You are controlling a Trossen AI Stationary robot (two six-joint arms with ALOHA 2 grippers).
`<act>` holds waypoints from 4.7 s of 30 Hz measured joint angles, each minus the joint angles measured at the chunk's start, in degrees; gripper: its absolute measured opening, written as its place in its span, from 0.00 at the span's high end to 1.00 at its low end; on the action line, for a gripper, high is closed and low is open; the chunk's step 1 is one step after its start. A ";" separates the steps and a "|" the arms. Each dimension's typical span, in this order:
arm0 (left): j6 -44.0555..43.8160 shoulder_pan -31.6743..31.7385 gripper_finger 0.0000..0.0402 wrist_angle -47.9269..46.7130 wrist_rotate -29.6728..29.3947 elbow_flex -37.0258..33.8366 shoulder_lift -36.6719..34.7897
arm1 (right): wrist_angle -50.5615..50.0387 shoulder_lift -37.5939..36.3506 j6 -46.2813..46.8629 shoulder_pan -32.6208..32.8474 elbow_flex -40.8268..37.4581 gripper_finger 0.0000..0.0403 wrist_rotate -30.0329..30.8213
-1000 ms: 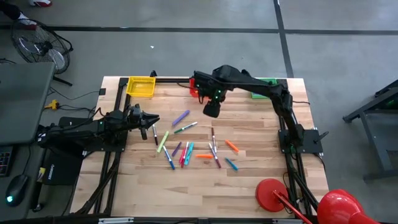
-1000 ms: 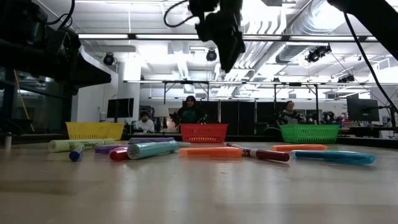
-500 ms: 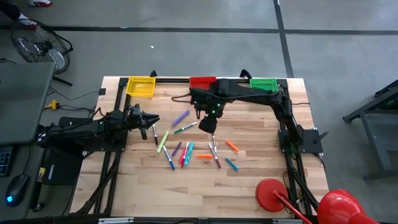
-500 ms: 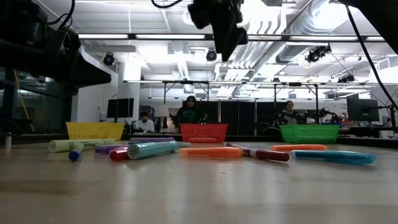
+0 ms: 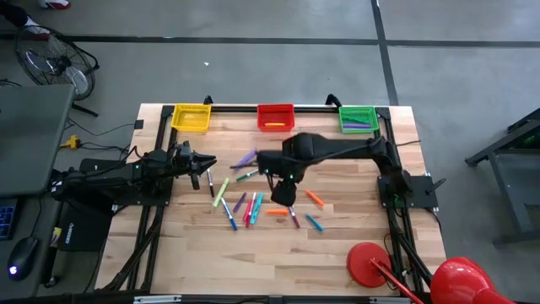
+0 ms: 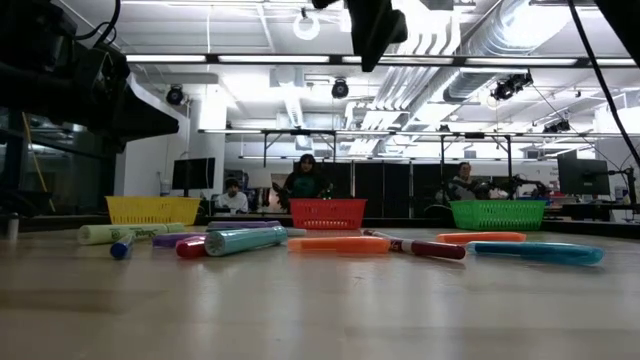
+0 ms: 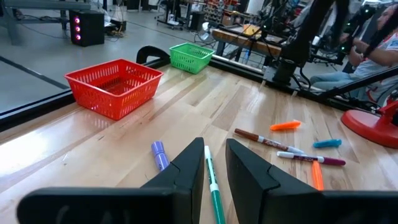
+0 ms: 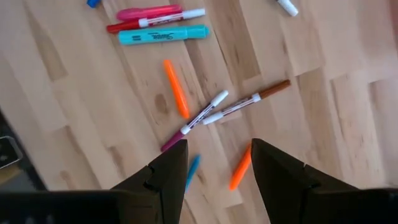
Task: Pick & Place Markers
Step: Put the blue pen into the red bin
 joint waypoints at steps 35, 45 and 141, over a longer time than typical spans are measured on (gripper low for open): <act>-0.01 0.00 0.84 0.00 0.01 -0.01 0.01 | 46.56 -26.75 22.60 15.38 -74.07 0.59 1.57; 0.00 0.00 0.84 -0.01 0.00 0.00 0.00 | 50.13 -26.20 36.02 18.17 -73.34 0.59 3.09; -0.01 0.00 0.84 0.02 -0.03 -0.02 0.00 | 48.37 -15.53 38.85 15.29 -64.29 0.93 4.03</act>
